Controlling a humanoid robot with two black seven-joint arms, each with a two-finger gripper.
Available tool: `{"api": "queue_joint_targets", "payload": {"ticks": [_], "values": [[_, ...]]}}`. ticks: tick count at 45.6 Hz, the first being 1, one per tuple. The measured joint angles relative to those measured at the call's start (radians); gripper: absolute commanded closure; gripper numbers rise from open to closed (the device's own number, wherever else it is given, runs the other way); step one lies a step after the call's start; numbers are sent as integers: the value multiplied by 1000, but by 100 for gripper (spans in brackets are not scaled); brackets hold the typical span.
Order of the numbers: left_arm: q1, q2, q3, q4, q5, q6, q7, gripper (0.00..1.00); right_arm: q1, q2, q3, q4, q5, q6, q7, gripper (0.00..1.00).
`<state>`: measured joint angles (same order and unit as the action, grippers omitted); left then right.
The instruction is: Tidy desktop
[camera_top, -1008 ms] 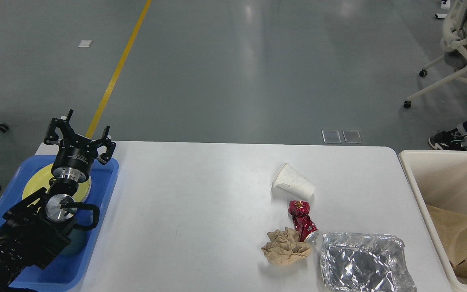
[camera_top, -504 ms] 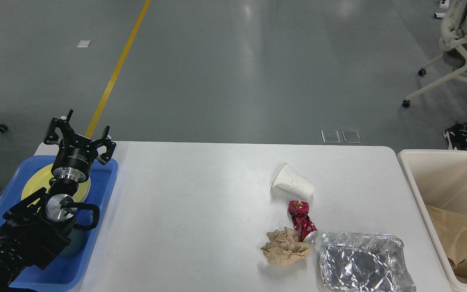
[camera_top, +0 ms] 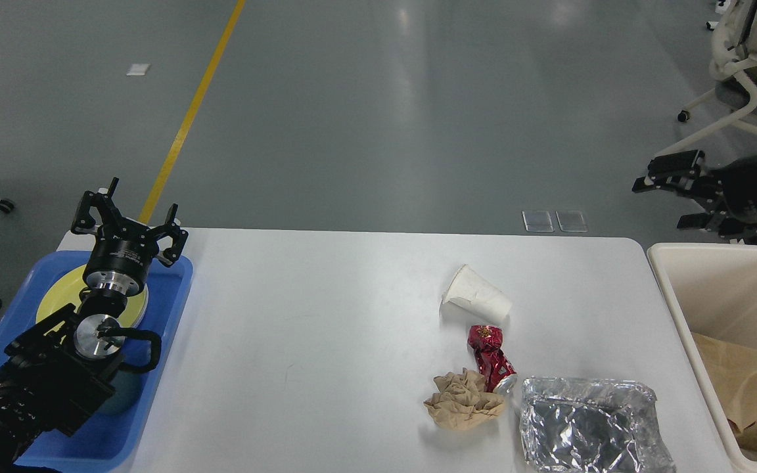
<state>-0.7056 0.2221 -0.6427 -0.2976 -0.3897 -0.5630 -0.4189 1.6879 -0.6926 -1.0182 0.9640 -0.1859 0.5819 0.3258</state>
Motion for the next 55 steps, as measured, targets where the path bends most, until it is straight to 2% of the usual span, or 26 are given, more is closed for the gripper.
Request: {"api": "queue_joint_targets", "payload": {"ticks": [7,18,41,55], "values": [[0,0,0,0,0,0,0,3,-20,50,15,91,1,-23,1,0],[0,0,0,0,0,0,0,3,-137,140,-6,131,15,-144,0,0],[0,0,0,0,0,0,0,3,-247,248,-38,137,19,-170,2,0],[0,0,0,0,0,0,0,3,-381,380,20,21,54,-373,0,0]]}}
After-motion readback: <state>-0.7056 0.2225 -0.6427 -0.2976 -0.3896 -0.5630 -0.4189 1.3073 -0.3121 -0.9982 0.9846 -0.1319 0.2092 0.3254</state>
